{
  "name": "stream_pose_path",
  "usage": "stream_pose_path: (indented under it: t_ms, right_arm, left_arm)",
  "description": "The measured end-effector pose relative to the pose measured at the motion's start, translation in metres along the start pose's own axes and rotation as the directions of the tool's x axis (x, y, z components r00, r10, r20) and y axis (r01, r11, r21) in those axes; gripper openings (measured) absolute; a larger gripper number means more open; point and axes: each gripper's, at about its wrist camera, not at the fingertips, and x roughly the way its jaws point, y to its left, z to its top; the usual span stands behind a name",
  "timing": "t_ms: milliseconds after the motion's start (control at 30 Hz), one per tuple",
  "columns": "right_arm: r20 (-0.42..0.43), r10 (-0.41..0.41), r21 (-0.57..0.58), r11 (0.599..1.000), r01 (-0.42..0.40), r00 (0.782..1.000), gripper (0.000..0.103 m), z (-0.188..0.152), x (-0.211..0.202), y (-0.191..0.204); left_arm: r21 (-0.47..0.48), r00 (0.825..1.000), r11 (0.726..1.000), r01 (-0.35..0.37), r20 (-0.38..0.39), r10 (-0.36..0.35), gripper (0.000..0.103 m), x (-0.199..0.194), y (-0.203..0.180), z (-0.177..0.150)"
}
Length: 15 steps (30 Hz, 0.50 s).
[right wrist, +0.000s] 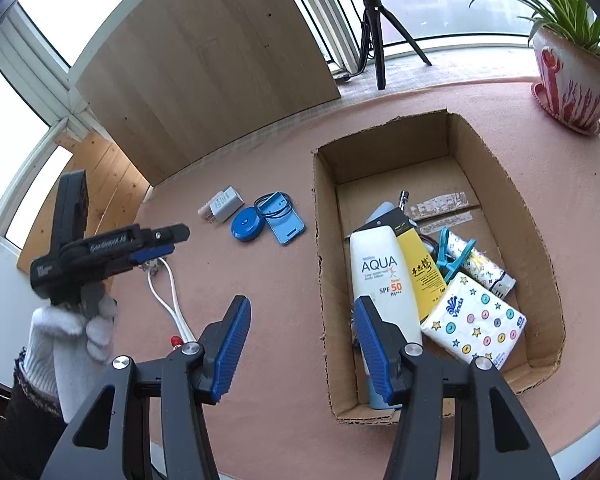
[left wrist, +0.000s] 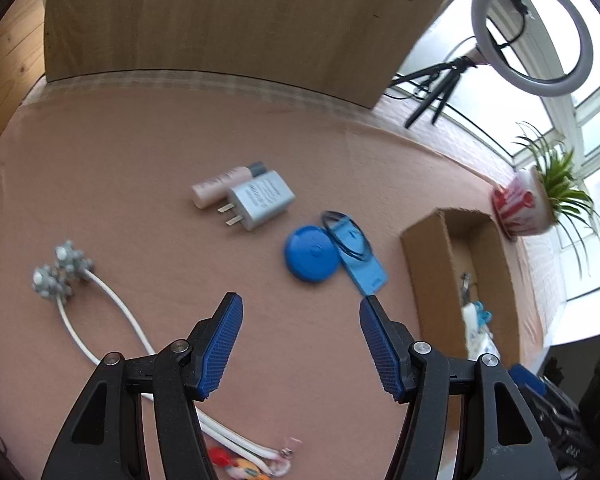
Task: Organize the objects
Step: 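Move both tools back over the pink bottle and white adapter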
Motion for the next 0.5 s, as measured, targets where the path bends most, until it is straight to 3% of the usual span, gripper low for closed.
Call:
stream_pose_path:
  t_ms: [167,500]
  right_arm:
    - [-0.013,0.011,0.015,1.000,-0.011,1.000,0.050,-0.011,0.000,-0.002]
    - [-0.008,0.014,0.017,1.000,-0.014,1.000,0.050,-0.024,-0.017,-0.001]
  left_arm:
    - [-0.009,0.998,0.998,-0.061,-0.013,0.061,0.064,0.022,0.011,0.044]
    - [-0.145,0.989,0.978,-0.148,-0.028,0.145,0.064,0.078,0.042,0.097]
